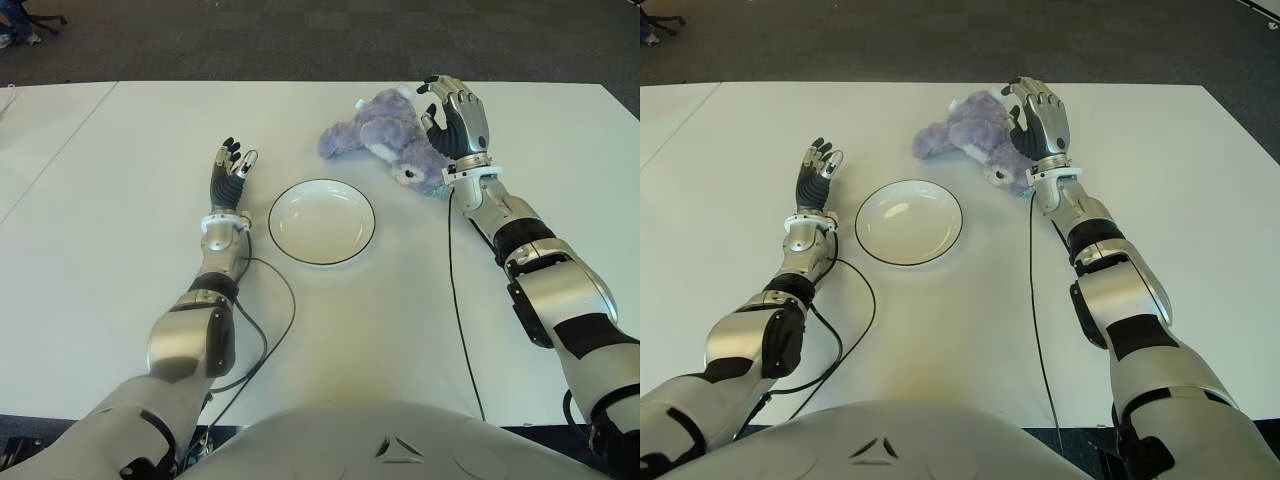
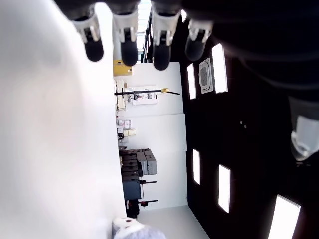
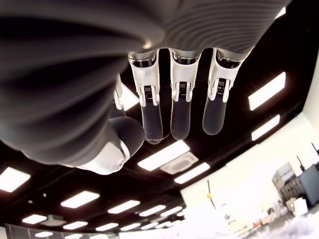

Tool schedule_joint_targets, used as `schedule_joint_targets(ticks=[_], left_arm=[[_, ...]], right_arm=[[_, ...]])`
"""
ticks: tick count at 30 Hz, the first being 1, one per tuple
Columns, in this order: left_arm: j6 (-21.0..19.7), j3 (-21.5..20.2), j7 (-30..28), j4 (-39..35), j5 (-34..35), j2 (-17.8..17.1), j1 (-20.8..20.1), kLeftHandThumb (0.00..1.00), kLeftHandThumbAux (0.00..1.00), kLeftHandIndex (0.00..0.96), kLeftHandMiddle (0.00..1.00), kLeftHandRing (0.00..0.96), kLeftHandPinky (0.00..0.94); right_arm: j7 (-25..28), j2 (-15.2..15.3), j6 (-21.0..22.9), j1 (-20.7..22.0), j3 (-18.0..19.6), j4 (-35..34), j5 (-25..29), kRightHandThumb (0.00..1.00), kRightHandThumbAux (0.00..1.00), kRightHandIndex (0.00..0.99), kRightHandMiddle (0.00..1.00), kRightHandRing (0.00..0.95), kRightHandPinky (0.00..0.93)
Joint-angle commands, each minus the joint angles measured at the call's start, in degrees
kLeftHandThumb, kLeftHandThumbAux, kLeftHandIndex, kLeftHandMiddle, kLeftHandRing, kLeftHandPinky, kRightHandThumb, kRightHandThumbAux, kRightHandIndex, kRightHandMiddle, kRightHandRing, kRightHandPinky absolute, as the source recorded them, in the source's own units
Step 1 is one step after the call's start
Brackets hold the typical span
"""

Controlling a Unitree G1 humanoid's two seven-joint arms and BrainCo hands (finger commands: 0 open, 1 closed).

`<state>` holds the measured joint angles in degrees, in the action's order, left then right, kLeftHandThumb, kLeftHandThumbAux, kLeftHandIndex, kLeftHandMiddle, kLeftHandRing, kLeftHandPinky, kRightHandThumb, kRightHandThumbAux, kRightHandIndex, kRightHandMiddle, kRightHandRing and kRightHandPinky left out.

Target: Put the doll into the plate.

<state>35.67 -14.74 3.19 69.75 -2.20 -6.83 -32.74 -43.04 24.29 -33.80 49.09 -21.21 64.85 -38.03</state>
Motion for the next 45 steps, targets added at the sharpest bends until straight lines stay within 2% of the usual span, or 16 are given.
schedule_joint_targets(ticks=[1, 26, 29, 31, 32, 33, 34, 35, 36, 37, 38, 41, 42, 43, 44, 45], left_arm=[[-6.75, 0.43, 0.01, 7.68, -0.31, 4.15, 11.47, 0.000, 0.459, 0.075, 0.117, 0.090, 0.050], [-7.07, 0.49, 0.22, 7.79, -0.46, 4.07, 11.42, 0.000, 0.457, 0.083, 0.111, 0.080, 0.033], [-7.12, 0.57, 0.37, 7.80, -0.55, 4.07, 11.43, 0.000, 0.461, 0.085, 0.112, 0.079, 0.024], [-7.24, 0.63, 0.47, 7.81, -0.62, 4.05, 11.41, 0.000, 0.463, 0.086, 0.113, 0.082, 0.042], [-7.29, 0.65, 0.50, 7.81, -0.64, 4.05, 11.41, 0.000, 0.463, 0.084, 0.113, 0.083, 0.048], [-7.34, 0.62, 0.49, 7.82, -0.60, 4.06, 11.40, 0.000, 0.463, 0.084, 0.113, 0.084, 0.050], [-7.38, 0.59, 0.48, 7.82, -0.57, 4.07, 11.40, 0.000, 0.464, 0.083, 0.114, 0.086, 0.057], [-7.40, 0.56, 0.45, 7.82, -0.53, 4.08, 11.39, 0.000, 0.464, 0.083, 0.114, 0.087, 0.058], [-7.41, 0.54, 0.44, 7.83, -0.51, 4.09, 11.39, 0.000, 0.465, 0.084, 0.116, 0.087, 0.054], [-7.38, 0.52, 0.40, 7.82, -0.49, 4.10, 11.39, 0.000, 0.466, 0.084, 0.116, 0.087, 0.053], [-7.36, 0.51, 0.37, 7.82, -0.48, 4.10, 11.40, 0.000, 0.465, 0.081, 0.114, 0.084, 0.034], [-7.25, 0.61, 0.45, 7.83, -0.60, 4.08, 11.43, 0.000, 0.461, 0.078, 0.110, 0.077, 0.020], [-7.25, 0.63, 0.48, 7.83, -0.62, 4.07, 11.43, 0.000, 0.460, 0.078, 0.109, 0.076, 0.024], [-7.34, 0.66, 0.50, 7.84, -0.66, 4.05, 11.41, 0.000, 0.459, 0.078, 0.108, 0.075, 0.025], [-7.40, 0.68, 0.51, 7.84, -0.68, 4.03, 11.40, 0.000, 0.458, 0.079, 0.108, 0.077, 0.046], [-7.47, 0.72, 0.53, 7.85, -0.71, 4.02, 11.39, 0.000, 0.458, 0.080, 0.110, 0.080, 0.057]], right_arm=[[-0.69, 0.90, -1.18, -1.79, -0.19, -1.60, -0.42, 0.743, 0.704, 0.439, 0.851, 0.844, 0.822], [1.41, 1.32, -1.49, -3.92, 0.75, -8.32, 0.51, 0.744, 0.704, 0.441, 0.808, 0.818, 0.795], [3.93, 1.18, 0.00, -3.93, 1.01, -8.45, 1.23, 0.741, 0.705, 0.440, 0.830, 0.836, 0.844], [6.95, 1.05, 0.99, -3.89, 1.28, -8.15, 2.20, 0.735, 0.705, 0.439, 0.825, 0.828, 0.832], [8.12, 1.01, 1.43, -3.88, 1.38, -8.07, 2.52, 0.725, 0.705, 0.435, 0.803, 0.808, 0.780], [9.68, 1.01, 2.65, -3.74, 1.22, -8.05, 2.46, 0.723, 0.706, 0.434, 0.800, 0.804, 0.771], [10.82, 1.02, 3.56, -3.67, 1.13, -8.12, 2.42, 0.699, 0.709, 0.419, 0.695, 0.695, 0.652], [11.91, 1.02, 4.61, -3.54, 0.90, -8.08, 2.21, 0.693, 0.710, 0.415, 0.668, 0.667, 0.621], [12.67, 1.02, 5.35, -3.49, 0.79, -8.14, 2.09, 0.684, 0.712, 0.410, 0.581, 0.593, 0.569], [13.93, 0.91, 6.43, -3.40, 0.47, -7.39, 1.88, 0.683, 0.712, 0.409, 0.566, 0.580, 0.560], [14.88, 0.82, 7.23, -3.37, 0.28, -6.91, 1.74, 0.492, 0.577, 0.179, 0.339, 0.485, 0.522], [18.82, 1.02, 9.34, -3.62, -0.15, -7.22, 1.62, 0.387, 0.506, 0.042, 0.155, 0.382, 0.494], [19.51, 1.08, 9.68, -3.72, -0.19, -7.42, 1.59, 0.367, 0.490, 0.013, 0.090, 0.297, 0.423], [20.25, 1.23, 10.15, -3.78, -0.47, -7.56, 1.24, 0.363, 0.488, 0.008, 0.079, 0.283, 0.411], [20.83, 1.34, 10.54, -3.85, -0.66, -7.72, 1.00, 0.340, 0.454, 0.001, 0.019, 0.138, 0.211], [21.61, 1.51, 11.05, -3.86, -0.92, -7.94, 0.72, 0.329, 0.438, 0.000, 0.004, 0.074, 0.110]])
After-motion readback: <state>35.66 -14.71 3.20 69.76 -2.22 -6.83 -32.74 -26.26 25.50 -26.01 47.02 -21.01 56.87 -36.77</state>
